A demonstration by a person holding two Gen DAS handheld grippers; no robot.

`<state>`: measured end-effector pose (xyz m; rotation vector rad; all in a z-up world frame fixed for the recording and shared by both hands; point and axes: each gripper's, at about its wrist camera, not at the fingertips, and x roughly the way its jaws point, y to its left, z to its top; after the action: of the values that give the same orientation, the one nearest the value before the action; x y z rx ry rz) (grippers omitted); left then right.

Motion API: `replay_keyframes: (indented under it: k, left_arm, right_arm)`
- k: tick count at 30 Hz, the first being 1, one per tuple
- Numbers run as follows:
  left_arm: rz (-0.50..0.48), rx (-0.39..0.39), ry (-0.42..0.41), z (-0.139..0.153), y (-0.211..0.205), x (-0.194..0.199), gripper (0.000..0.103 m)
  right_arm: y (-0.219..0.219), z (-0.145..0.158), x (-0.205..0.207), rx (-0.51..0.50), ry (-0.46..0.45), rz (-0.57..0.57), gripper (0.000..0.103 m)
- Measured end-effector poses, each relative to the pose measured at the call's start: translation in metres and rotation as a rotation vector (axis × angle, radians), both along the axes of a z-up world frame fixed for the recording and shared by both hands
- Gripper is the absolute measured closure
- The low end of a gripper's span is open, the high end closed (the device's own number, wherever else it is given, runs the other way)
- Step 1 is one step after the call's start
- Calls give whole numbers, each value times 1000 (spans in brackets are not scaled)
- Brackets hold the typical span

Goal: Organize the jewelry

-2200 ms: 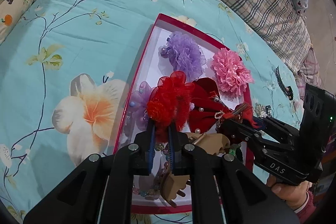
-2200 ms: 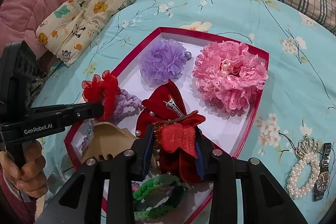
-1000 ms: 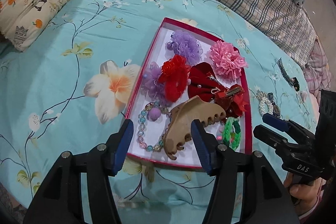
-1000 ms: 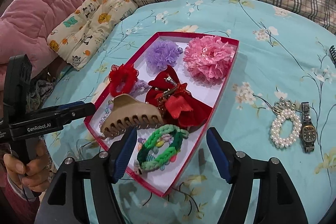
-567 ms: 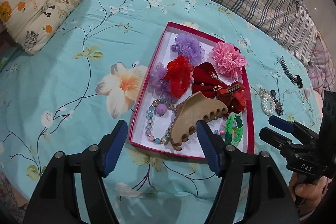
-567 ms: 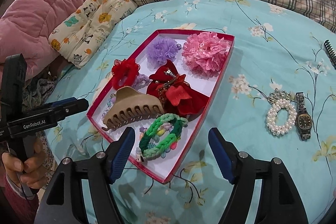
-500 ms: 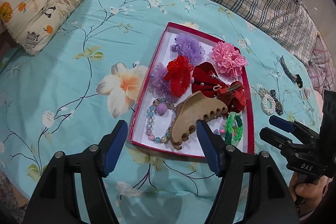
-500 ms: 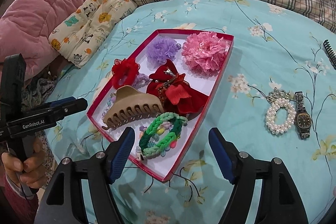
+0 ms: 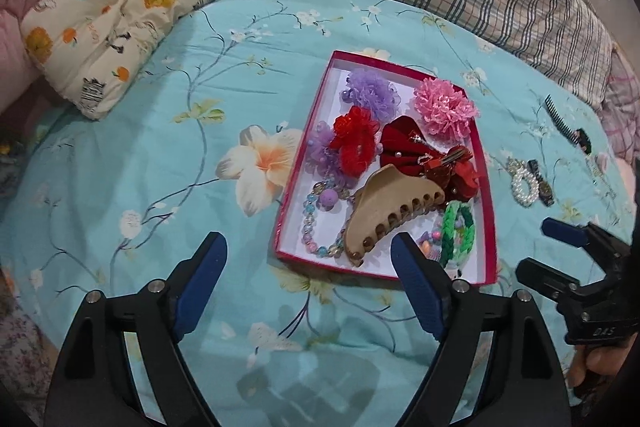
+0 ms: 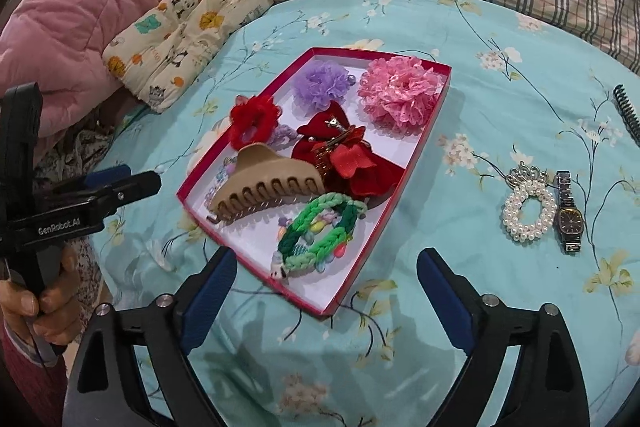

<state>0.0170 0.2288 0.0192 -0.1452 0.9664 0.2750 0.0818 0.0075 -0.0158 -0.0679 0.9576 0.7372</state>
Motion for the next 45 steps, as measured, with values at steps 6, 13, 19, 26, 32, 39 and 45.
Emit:
replay_keyframes:
  k: [6, 13, 19, 26, 32, 39, 45]
  left_arm:
    - [8, 46, 20, 3, -6, -17, 13]
    - [-1, 133, 67, 1, -20, -30, 13]
    - [2, 186, 80, 6, -26, -33, 13]
    - [-4, 220, 58, 16, -30, -30, 2]
    - [3, 213, 70, 13, -27, -22, 1]
    - [25, 204, 89, 6, -18, -13, 1]
    - [36, 195, 97, 0, -11, -7, 1]
  right_arm:
    - [-5, 11, -15, -27, -17, -8, 5]
    - [-20, 19, -25, -36, -18, -32, 3]
    - [-22, 21, -33, -54, -22, -29, 3]
    - [-17, 31, -38, -73, -47, -5, 3]
    - [-10, 29, -28, -73, -43, -10, 2]
    - [4, 15, -13, -94, -15, -10, 2]
    - [13, 4, -4, -107, 3, -12, 2]
